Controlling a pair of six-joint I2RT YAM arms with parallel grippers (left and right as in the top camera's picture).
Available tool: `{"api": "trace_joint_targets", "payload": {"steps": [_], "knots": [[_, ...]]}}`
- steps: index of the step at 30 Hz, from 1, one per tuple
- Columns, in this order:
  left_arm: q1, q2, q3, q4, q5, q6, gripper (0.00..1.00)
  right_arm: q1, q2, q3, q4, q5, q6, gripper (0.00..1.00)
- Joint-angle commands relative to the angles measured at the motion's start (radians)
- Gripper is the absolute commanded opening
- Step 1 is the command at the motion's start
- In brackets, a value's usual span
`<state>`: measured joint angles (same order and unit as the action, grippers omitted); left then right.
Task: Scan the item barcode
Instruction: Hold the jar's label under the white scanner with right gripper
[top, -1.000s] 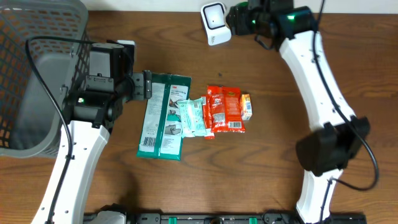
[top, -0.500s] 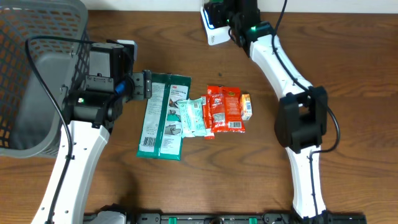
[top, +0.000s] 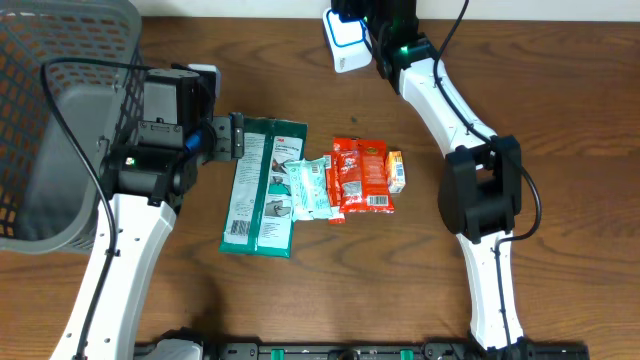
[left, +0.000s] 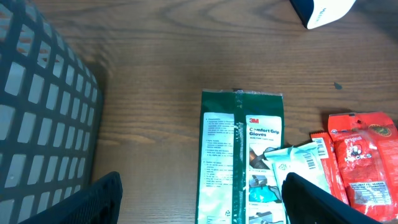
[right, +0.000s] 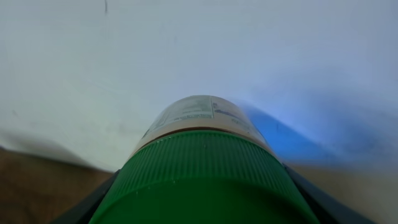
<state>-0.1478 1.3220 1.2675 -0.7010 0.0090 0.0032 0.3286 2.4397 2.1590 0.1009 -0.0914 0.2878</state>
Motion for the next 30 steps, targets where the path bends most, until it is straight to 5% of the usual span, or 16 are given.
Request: {"api": "trace_joint_targets", "payload": {"steps": [1,25,30], "knots": [[0.001,0.004,0.002,-0.002,-0.005,-0.005,0.82,0.007,0.022,0.012,0.048,0.037,0.034,0.14],[0.0,0.004,0.002,-0.002,-0.005,-0.005,0.82,0.009,0.146,0.012,0.195,0.031,0.033,0.22],[0.0,0.004,0.002,-0.002,-0.005,-0.005,0.82,-0.01,0.135,0.012,0.195,-0.1,0.055,0.28]]}}
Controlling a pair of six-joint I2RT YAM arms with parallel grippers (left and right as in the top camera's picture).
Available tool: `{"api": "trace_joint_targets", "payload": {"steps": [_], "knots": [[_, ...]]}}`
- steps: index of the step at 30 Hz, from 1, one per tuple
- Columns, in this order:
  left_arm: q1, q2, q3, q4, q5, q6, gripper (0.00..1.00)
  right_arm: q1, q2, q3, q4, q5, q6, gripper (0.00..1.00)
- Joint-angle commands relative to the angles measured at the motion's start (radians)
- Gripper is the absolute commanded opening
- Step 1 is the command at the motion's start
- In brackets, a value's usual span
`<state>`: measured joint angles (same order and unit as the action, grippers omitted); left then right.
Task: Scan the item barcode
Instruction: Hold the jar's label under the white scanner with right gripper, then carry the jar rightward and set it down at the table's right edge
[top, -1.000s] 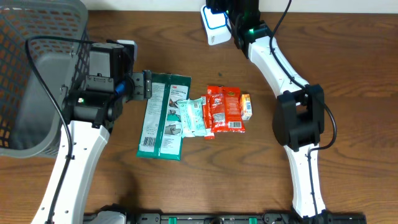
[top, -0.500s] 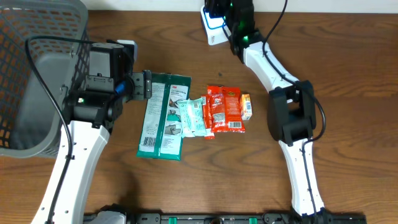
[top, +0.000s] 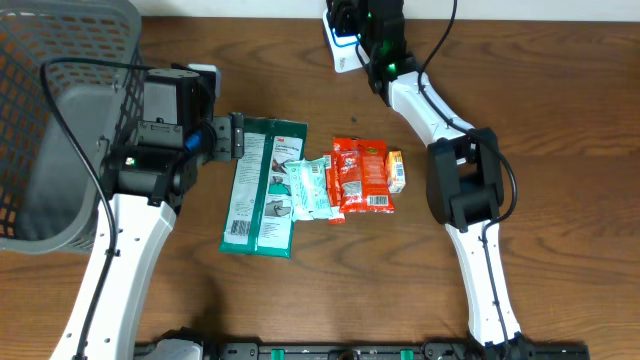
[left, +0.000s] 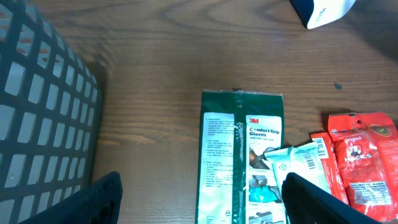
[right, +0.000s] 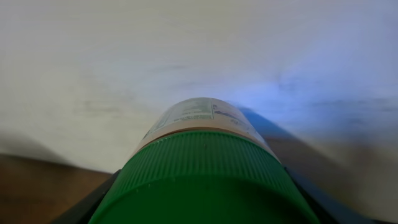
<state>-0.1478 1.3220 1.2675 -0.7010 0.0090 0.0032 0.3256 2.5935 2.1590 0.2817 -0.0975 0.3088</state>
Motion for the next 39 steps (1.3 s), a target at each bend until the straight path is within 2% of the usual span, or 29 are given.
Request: {"api": "trace_joint_targets", "payload": {"steps": [1,6,9,14,19,22,25,29,33,39], "knots": [[0.0,0.004,0.002,-0.002,-0.005,-0.005,0.82,-0.013,-0.023,0.012,0.014,-0.117,0.045,0.28],[0.0,0.004,0.002,-0.002,-0.005,-0.005,0.82,-0.053,-0.095,0.012,0.002,-0.243,0.095,0.24],[0.0,0.004,0.002,-0.002,-0.005,-0.005,0.82,-0.076,-0.173,0.012,-0.085,-0.306,0.106,0.22],[0.0,0.004,0.002,-0.002,-0.005,-0.005,0.82,-0.124,-0.346,0.012,-0.438,-0.315,0.09,0.24],[0.0,0.004,0.002,-0.002,-0.005,-0.005,0.82,-0.199,-0.505,0.012,-0.869,-0.311,-0.032,0.17],[0.0,0.004,0.002,-0.002,-0.005,-0.005,0.82,-0.262,-0.57,0.012,-1.105,-0.304,-0.107,0.18],[0.0,0.004,0.002,-0.002,-0.005,-0.005,0.82,-0.338,-0.596,0.012,-1.327,-0.19,-0.116,0.19],[0.0,0.004,0.002,-0.002,-0.005,-0.005,0.82,-0.434,-0.585,-0.001,-1.532,-0.01,-0.116,0.19],[0.0,0.004,0.002,-0.002,-0.005,-0.005,0.82,-0.525,-0.565,-0.069,-1.574,0.095,-0.116,0.17],[0.0,0.004,0.002,-0.002,-0.005,-0.005,0.82,-0.658,-0.544,-0.276,-1.415,0.081,-0.116,0.17]]}}
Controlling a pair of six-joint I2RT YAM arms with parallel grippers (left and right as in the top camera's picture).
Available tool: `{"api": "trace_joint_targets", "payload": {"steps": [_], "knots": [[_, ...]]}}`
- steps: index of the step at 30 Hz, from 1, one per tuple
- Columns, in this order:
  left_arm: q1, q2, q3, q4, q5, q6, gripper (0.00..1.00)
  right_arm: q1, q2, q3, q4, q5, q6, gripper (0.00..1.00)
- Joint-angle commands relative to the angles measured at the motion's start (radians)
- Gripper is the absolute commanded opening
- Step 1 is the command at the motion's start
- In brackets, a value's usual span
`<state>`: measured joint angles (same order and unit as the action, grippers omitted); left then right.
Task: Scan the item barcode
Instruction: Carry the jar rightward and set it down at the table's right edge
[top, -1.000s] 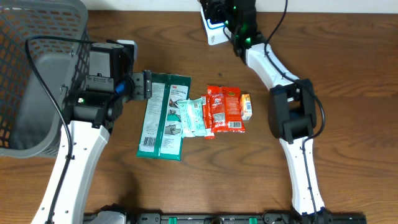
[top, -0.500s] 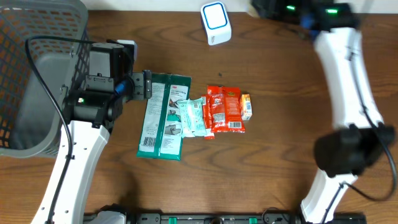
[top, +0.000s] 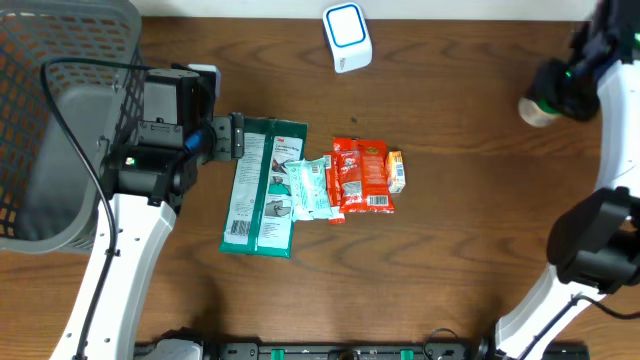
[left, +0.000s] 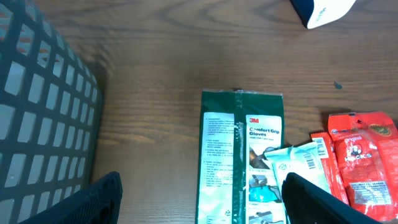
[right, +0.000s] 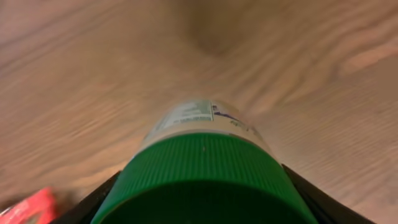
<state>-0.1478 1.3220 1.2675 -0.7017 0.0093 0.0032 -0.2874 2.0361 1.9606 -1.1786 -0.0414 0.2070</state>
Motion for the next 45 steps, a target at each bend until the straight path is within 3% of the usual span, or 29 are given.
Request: {"api": "trace_joint_targets", "payload": {"steps": [1,13,18,21,29,30,31,45], "knots": [[0.0,0.004,0.002,-0.002,-0.005,-0.005,0.82,-0.061,0.013,-0.107,0.069,0.022,-0.014,0.17],[0.0,0.004,0.002,-0.001,-0.005,-0.005,0.82,-0.182,0.013,-0.334,0.24,0.021,-0.019,0.18],[0.0,0.004,0.002,-0.002,-0.005,-0.005,0.83,-0.184,0.013,-0.374,0.29,0.022,-0.075,0.27],[0.0,0.004,0.002,-0.002,-0.005,-0.005,0.83,-0.184,0.013,-0.374,0.289,0.021,-0.074,0.56],[0.0,0.004,0.002,-0.002,-0.005,-0.005,0.82,-0.185,-0.003,-0.371,0.285,0.026,-0.074,0.82],[0.0,0.004,0.002,-0.001,-0.005,-0.005,0.82,-0.185,-0.01,-0.37,0.285,0.026,-0.075,0.87],[0.0,0.004,0.002,-0.001,-0.005,-0.005,0.83,-0.187,-0.018,-0.37,0.284,0.026,-0.075,0.98],[0.0,0.004,0.002,-0.001,-0.005,-0.005,0.83,-0.129,-0.282,-0.2,0.085,-0.084,-0.093,0.92]]}}
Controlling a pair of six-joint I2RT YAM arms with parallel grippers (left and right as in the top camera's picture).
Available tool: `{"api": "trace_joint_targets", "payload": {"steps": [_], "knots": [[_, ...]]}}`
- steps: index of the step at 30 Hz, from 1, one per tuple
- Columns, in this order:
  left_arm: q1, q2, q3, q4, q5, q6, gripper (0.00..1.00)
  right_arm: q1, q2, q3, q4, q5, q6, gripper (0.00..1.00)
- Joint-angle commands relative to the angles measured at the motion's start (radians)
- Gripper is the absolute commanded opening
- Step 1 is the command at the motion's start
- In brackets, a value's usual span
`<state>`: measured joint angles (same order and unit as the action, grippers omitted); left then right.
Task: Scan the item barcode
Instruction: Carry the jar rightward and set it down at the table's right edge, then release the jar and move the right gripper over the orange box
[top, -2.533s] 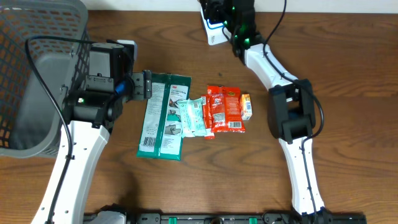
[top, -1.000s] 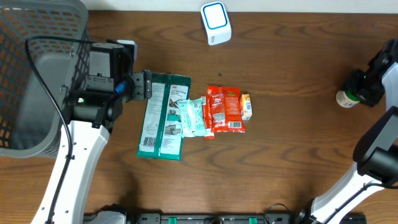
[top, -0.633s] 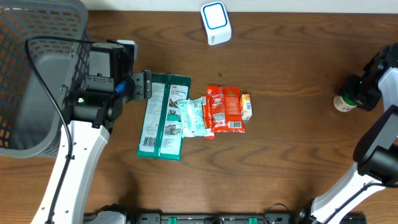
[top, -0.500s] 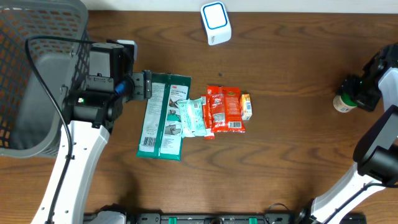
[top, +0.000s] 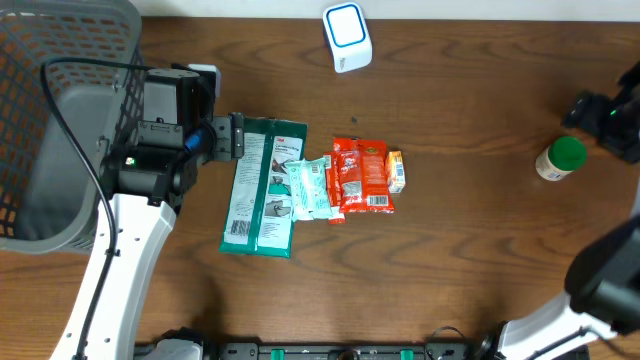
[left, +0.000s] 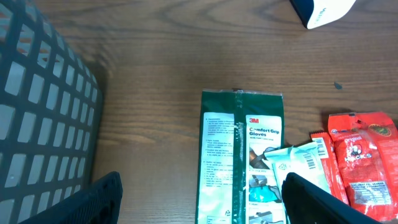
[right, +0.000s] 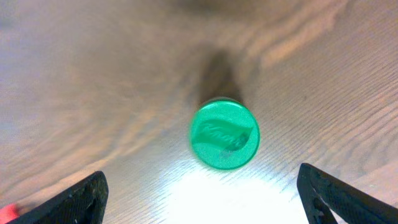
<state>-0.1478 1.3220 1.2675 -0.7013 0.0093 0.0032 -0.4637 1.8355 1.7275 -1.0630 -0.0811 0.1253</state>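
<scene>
A bottle with a green cap (top: 558, 158) stands upright on the wooden table at the far right, free of any grip. The right wrist view looks straight down on its cap (right: 224, 135). My right gripper (right: 208, 208) is open above it, fingers wide either side; overhead it sits just up and right of the bottle (top: 597, 112). The white and blue scanner (top: 347, 37) stands at the back centre, its corner also in the left wrist view (left: 323, 11). My left gripper (left: 202, 208) hangs open over the near end of a green gloves pack (left: 241, 155).
Beside the gloves pack (top: 262, 187) lie a white and teal pouch (top: 310, 187), red snack packs (top: 362, 175) and a small orange box (top: 397, 170). A grey mesh basket (top: 50, 120) fills the left side, close to the left arm.
The bottle was in my shut right gripper over the back right of the table. Now it stands on the table further right and nearer, and the gripper is open above it.
My right gripper held the green-capped bottle close up against the scanner at the two oldest moments. Then it held the bottle over the table at the right. Now the bottle stands there, let go. The left arm and the pile of items have stayed put.
</scene>
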Motion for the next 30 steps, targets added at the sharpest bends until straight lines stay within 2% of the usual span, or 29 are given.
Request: {"api": "trace_joint_targets", "payload": {"steps": [1,11,16,20,22,27,30], "knots": [[0.0,0.004,0.002,-0.002,-0.005,-0.005,0.83,0.068,-0.097,0.033,-0.044,-0.058,-0.011,0.92],[0.0,0.004,0.002,-0.002,-0.005,-0.005,0.83,0.384,-0.12,-0.004,-0.129,-0.145,-0.011,0.88],[0.0,0.004,0.002,-0.002,-0.005,-0.005,0.82,0.559,-0.114,-0.068,-0.111,-0.14,0.01,0.83],[0.0,0.004,0.002,-0.002,-0.005,-0.005,0.82,0.691,-0.113,-0.161,-0.026,-0.062,0.076,0.79],[0.0,0.004,0.002,-0.002,-0.005,-0.005,0.82,0.741,-0.113,-0.212,0.035,-0.019,0.077,0.7],[0.0,0.004,0.002,-0.002,-0.005,-0.005,0.83,0.857,-0.113,-0.373,0.228,0.024,0.077,0.09],[0.0,0.004,0.002,-0.002,-0.005,-0.005,0.83,0.893,-0.113,-0.451,0.336,0.025,0.076,0.06]]}}
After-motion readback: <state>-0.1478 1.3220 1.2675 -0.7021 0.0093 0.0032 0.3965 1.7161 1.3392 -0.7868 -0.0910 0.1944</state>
